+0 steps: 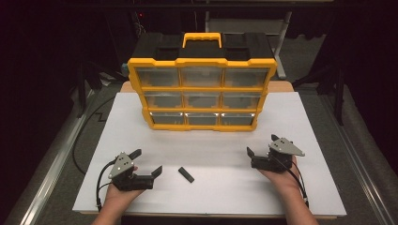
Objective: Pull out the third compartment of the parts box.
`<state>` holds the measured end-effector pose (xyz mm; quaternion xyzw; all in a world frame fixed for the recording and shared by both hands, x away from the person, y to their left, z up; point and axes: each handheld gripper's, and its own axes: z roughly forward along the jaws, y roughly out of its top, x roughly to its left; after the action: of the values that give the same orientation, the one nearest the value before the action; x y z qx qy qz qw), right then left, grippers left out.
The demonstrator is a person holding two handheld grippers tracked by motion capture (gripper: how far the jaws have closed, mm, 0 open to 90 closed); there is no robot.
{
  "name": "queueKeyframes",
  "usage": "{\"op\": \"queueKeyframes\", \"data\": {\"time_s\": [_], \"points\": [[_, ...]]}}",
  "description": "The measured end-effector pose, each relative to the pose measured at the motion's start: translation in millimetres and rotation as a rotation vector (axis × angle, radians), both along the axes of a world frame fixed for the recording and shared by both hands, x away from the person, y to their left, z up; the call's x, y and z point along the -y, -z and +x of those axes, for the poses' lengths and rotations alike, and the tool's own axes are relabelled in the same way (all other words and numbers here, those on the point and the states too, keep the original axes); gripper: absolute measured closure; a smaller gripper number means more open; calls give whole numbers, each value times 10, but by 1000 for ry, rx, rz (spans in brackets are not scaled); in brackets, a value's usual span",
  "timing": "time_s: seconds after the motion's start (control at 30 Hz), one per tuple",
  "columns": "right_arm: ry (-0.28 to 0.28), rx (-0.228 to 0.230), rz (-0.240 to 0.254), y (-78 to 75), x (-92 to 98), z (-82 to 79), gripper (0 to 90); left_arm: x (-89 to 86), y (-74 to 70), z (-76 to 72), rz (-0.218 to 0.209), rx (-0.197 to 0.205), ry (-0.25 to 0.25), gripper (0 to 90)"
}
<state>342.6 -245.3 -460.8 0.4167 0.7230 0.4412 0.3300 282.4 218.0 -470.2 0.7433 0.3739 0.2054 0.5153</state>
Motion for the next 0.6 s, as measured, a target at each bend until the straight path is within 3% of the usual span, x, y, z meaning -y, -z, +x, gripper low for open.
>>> {"op": "queueKeyframes", "data": {"time_s": [0.33, 0.6], "points": [[25, -6, 1, -24, -43, 279, 2, 5, 3, 4, -2, -2, -2, 4], [42, 1, -14, -54, -22, 337, 0, -13, 20, 12, -3, -6, -7, 3]]}}
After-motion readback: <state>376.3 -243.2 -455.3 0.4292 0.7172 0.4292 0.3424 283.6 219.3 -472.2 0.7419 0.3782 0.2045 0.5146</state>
